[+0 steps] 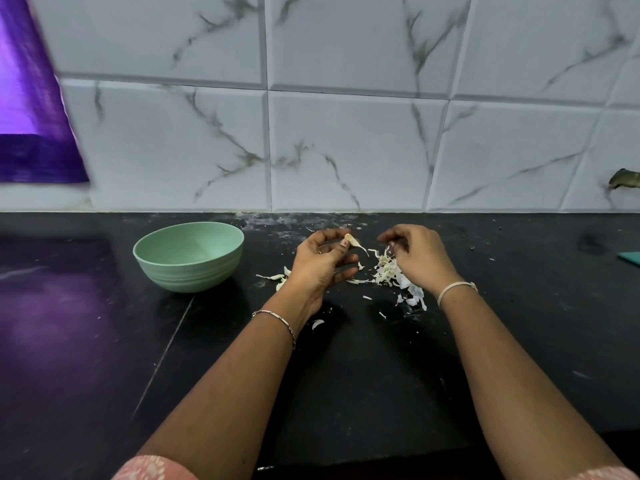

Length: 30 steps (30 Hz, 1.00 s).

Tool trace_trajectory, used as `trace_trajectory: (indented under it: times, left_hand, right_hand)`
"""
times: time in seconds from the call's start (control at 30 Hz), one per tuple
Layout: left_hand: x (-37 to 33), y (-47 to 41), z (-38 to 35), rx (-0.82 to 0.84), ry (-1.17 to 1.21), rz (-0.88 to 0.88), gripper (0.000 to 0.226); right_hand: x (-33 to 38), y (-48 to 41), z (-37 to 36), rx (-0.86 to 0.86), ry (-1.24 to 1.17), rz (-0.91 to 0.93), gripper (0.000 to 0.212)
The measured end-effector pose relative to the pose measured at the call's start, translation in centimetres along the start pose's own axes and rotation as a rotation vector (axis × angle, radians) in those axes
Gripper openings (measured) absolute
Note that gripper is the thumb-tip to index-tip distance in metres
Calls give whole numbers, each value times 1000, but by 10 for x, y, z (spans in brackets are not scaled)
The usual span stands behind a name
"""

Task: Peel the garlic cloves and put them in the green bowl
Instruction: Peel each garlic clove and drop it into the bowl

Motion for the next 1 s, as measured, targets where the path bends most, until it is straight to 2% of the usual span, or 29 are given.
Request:
trace_trajectory:
  times: [0.17,0.3,0.63,0.77,0.9,1.0]
  left_hand:
    - [-2,0,-1,-6,-13,-23,13]
    - [-5,0,0,-9,-34,-43,8]
    - [-6,1,1,-32,-113,-49,16]
    - [-4,0,3,-61,-109,-25,22]
    - [-5,-1,3,-80,-111,-36,16]
    - [-11,-2,13,-170,-65,-91,10]
  right_hand:
    - [36,7,-3,-91,-203,177,10]
    - [46,11,-7,-116,-135,257,11]
    - [52,14,-1,-164,2,247,5]
    - [51,14,-11,-67,62,273,3]
    - [49,11,-20,93,56,294,7]
    - [35,9,-23,203,138,253,10]
Point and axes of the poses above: each hand's wrist, its own y-axis away from the middle knuckle, its own z-axis out of the back of the hand, x = y × z, the point moved 9 cm from there along -y, towards the middle knuckle
